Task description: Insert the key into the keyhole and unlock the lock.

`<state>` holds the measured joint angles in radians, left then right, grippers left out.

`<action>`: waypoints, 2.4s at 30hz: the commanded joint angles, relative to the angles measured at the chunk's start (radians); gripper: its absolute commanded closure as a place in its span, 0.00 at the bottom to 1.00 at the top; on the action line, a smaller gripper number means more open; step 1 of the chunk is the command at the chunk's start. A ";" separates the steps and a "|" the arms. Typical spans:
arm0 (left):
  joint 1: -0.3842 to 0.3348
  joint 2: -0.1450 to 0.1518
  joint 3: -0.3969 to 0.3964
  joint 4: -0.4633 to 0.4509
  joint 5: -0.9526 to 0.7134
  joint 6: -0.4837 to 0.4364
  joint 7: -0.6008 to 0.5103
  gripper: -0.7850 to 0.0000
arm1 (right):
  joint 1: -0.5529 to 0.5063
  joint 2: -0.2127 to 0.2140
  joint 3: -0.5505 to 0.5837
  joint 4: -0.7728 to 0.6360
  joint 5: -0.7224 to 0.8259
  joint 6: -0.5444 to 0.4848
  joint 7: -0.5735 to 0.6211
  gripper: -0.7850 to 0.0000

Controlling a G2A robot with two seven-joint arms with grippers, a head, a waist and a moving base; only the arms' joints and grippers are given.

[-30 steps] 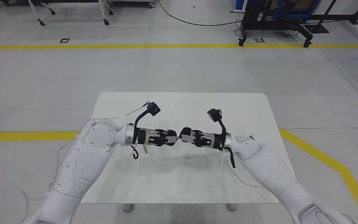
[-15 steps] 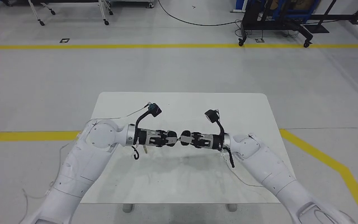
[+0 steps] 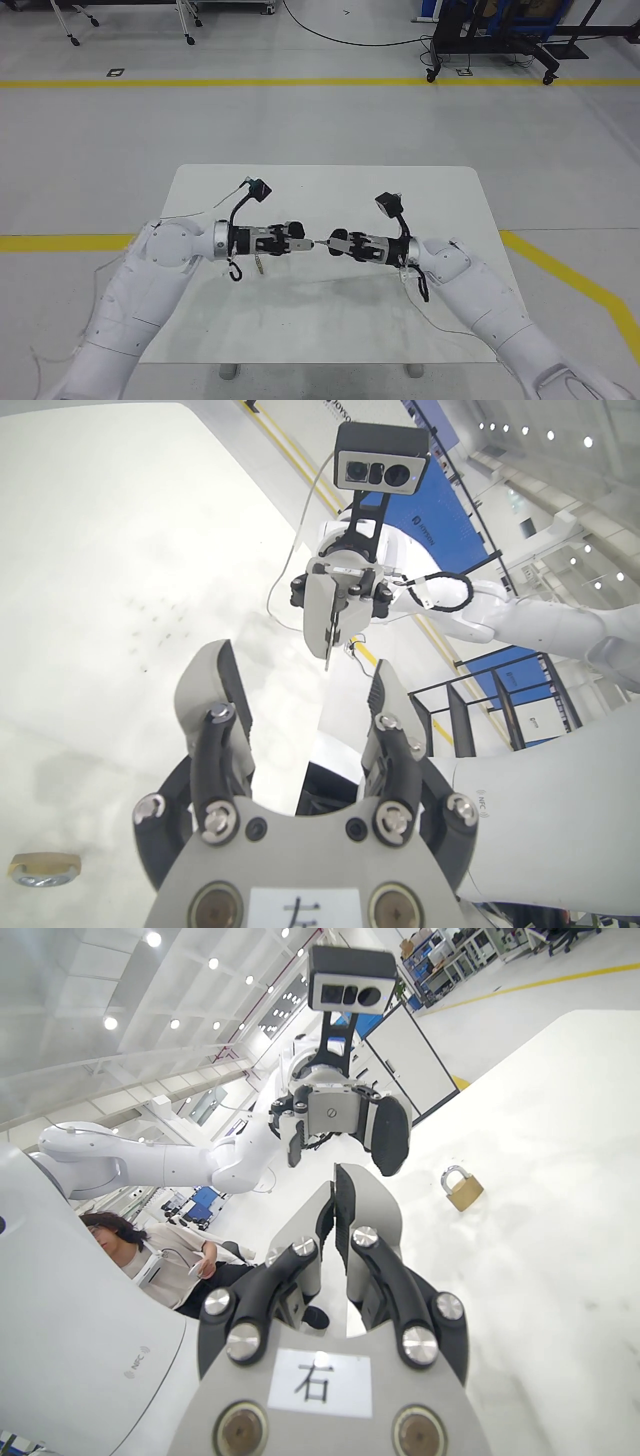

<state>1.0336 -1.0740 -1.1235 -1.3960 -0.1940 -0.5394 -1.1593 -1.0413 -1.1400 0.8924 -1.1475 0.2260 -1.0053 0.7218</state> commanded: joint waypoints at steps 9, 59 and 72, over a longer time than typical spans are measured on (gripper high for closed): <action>0.211 0.085 -0.276 -0.218 0.338 0.083 -0.045 0.00 | -0.005 0.002 0.010 -0.003 -0.006 -0.007 -0.014 1.00; 0.157 0.009 0.121 -0.264 1.201 0.658 0.111 1.00 | -0.005 0.002 0.010 -0.003 -0.006 -0.007 -0.014 1.00; 0.205 0.007 0.025 -0.317 1.049 0.615 0.258 1.00 | -0.005 0.002 0.010 -0.003 -0.006 -0.007 -0.014 1.00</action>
<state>1.2308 -1.0689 -1.0773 -1.7061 0.8756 0.0818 -0.9229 -1.0468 -1.1381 0.9025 -1.1503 0.2197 -1.0119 0.7083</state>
